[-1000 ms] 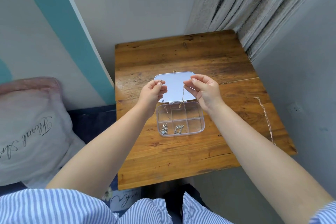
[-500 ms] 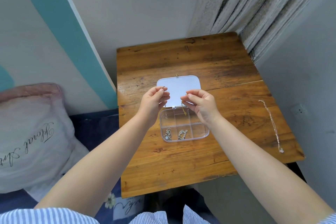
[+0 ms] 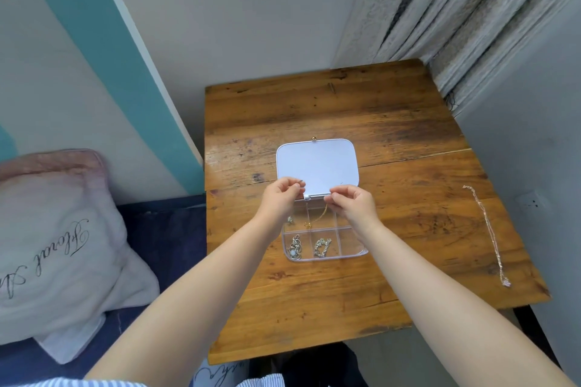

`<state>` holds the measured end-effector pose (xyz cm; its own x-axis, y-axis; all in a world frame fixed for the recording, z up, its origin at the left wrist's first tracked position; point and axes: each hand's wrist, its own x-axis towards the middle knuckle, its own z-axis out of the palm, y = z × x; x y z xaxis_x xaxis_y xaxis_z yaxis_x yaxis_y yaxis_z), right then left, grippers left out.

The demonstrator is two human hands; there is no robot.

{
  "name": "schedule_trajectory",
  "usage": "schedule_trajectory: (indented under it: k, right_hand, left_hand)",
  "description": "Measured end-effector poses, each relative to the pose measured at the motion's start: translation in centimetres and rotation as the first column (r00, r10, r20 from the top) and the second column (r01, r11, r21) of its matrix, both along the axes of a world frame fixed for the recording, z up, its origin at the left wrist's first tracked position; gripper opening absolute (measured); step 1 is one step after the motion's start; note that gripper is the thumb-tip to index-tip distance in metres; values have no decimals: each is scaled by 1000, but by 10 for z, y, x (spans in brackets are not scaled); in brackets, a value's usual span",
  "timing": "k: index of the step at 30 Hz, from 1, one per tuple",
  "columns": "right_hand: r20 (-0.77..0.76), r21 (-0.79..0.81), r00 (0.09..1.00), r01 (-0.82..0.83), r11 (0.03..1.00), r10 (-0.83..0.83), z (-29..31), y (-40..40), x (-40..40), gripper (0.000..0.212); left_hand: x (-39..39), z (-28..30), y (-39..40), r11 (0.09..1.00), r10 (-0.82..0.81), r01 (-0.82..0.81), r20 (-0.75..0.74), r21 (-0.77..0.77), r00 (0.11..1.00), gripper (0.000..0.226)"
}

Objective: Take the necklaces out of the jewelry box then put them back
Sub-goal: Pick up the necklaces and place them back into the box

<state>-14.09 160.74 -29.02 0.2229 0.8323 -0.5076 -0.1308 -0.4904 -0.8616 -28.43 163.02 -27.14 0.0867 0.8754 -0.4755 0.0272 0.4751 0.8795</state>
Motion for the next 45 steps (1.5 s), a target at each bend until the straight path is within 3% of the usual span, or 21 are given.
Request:
schedule_trajectory:
  k: [3, 8, 15, 18, 22, 24, 27, 31, 35, 38, 40, 42, 44, 45]
  right_hand:
    - [-81, 29, 994, 78, 997, -75, 0, 9, 3, 14]
    - [-88, 82, 995, 46, 996, -39, 4, 7, 3, 23]
    - [-212, 141, 976, 72, 987, -41, 13, -4, 11, 24]
    - [-324, 172, 940, 171, 970, -108, 20, -6, 18, 27]
    - [-383, 186, 920, 164, 969, -82, 28, -6, 21, 27]
    - [-336, 122, 939, 126, 985, -78, 23, -8, 15, 26]
    - [-304, 15, 945, 134, 991, -123, 12, -10, 11, 24]
    - [-321, 7, 938, 141, 990, -132, 5, -4, 11, 24]
    - [-337, 80, 936, 130, 988, -96, 6, 5, 13, 26]
    - [-168, 57, 985, 42, 997, -31, -6, 4, 14, 23]
    - [127, -23, 981, -146, 989, 147, -21, 2, 14, 15]
    - [376, -177, 814, -405, 897, 442, -34, 2, 13, 20]
    - [451, -311, 619, -566, 764, 642, -41, 4, 11, 29]
    - [471, -329, 573, -591, 736, 671, -41, 5, 9, 31]
  left_hand:
    - [-2, -16, 3, 1000, -5, 5, -50, -6, 999, 31]
    - [-6, -34, 2, 998, 11, -15, -76, -53, 997, 22]
    - [-13, -53, 0, 990, 39, -51, -95, -129, 995, 17]
    - [-15, -56, 0, 988, 29, -47, -124, -146, 992, 20]
    - [-15, -58, -2, 980, -112, 74, -205, -185, 972, 22]
    - [-14, -56, -1, 953, -270, 211, -294, -216, 917, 35]
    - [-9, -56, -2, 898, -435, 391, -547, -203, 715, 36]
    - [-10, -61, -9, 900, -387, 408, -714, -155, 583, 35]
    - [-19, -73, -23, 865, -430, 459, -769, -201, 473, 51]
    - [-20, -78, -29, 850, -457, 481, -755, -215, 470, 59]
    - [-21, -81, -29, 854, -444, 480, -759, -198, 476, 63]
    - [-23, -82, -30, 856, -438, 481, -763, -191, 476, 66]
    - [-25, -82, -32, 852, -440, 486, -769, -195, 464, 67]
    - [-25, -82, -32, 851, -441, 487, -773, -198, 456, 66]
